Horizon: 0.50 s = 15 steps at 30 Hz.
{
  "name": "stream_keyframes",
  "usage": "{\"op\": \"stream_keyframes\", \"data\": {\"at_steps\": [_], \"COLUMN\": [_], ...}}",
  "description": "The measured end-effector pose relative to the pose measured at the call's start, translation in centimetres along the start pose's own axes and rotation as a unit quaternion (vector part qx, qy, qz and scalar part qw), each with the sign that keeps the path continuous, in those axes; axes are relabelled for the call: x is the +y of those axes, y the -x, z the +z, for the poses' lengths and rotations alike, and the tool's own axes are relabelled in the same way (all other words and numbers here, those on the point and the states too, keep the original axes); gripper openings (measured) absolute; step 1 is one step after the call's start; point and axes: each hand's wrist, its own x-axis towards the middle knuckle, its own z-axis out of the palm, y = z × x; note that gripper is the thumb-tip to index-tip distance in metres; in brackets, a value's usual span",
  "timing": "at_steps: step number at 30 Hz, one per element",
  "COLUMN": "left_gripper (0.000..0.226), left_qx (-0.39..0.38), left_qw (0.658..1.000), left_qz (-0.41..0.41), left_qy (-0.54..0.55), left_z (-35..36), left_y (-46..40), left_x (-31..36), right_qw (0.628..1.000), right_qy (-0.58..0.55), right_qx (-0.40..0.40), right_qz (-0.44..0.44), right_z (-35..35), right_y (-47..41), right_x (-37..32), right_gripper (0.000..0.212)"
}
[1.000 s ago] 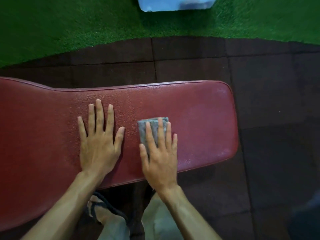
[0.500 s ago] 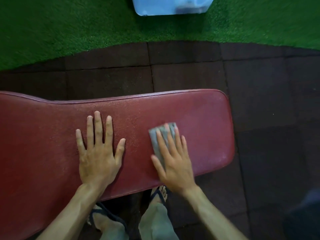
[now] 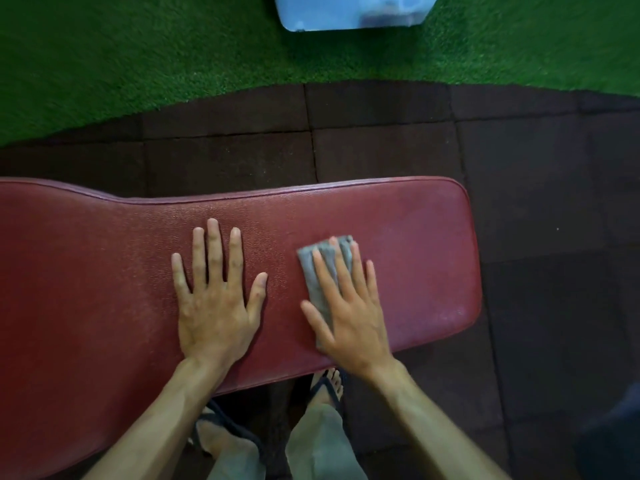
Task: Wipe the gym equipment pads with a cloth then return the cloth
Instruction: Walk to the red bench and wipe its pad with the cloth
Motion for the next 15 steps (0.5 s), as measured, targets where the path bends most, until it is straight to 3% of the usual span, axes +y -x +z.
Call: {"op": "stream_keyframes", "data": {"at_steps": [4,8,15], "left_gripper": [0.072,0.072,0.07], "left_qx": [0.006,0.007,0.011], "left_qw": [1.0,1.0,1.0], "left_qz": [0.002,-0.002,0.006], "left_qy": [0.012,0.017,0.028], "left_z": [0.2,0.4,0.7], "left_y": [-0.1,0.1,0.1], "left_x": [-0.1,-0.3,-0.3], "right_qw": [0.997,0.998,0.998], "right_qy": [0.068,0.044,-0.025], "right_qx": [-0.013,0.006,0.05], "right_qz": [0.024,0.041,0.038], "right_z": [-0.5,0.0,1.1], "right_y": [2.1,1.5,0.6], "right_x": [2.0,-0.3,0.2], "right_gripper": [0.073,0.077,0.054]}}
